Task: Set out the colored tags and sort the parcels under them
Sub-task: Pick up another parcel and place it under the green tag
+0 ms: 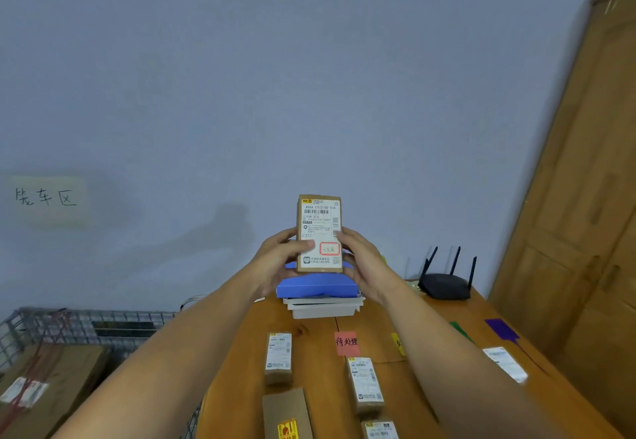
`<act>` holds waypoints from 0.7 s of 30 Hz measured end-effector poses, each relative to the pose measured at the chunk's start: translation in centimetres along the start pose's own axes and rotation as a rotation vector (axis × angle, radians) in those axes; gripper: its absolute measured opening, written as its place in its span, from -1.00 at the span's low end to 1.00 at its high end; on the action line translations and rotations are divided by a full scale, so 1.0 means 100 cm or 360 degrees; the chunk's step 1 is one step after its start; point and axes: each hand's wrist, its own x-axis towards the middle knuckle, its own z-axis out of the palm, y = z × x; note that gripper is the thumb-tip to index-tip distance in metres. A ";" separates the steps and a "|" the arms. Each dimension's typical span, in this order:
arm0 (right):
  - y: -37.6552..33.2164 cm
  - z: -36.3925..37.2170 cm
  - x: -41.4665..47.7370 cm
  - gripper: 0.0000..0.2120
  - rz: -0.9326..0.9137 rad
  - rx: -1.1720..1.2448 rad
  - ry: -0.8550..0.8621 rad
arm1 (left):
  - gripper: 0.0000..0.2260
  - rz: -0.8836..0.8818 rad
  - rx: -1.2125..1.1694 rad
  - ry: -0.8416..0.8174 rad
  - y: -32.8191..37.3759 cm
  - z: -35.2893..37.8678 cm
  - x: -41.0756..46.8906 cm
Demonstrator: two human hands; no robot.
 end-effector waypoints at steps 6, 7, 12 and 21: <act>0.003 -0.036 0.004 -0.70 -0.0009 -0.0019 0.0087 | -0.44 0.0093 0.0026 0.0160 -0.011 0.031 0.013; 0.004 -0.045 0.004 -0.70 -0.0017 -0.0018 0.0090 | -0.44 0.0099 0.0037 0.0182 -0.014 0.039 0.015; 0.009 -0.084 0.006 -0.69 -0.0010 -0.0043 0.0039 | -0.45 0.0083 0.0095 0.0284 -0.034 0.070 0.022; 0.020 -0.168 -0.013 -0.72 0.0071 -0.0236 0.0082 | -0.60 -0.0056 0.0320 0.0342 -0.074 0.132 0.022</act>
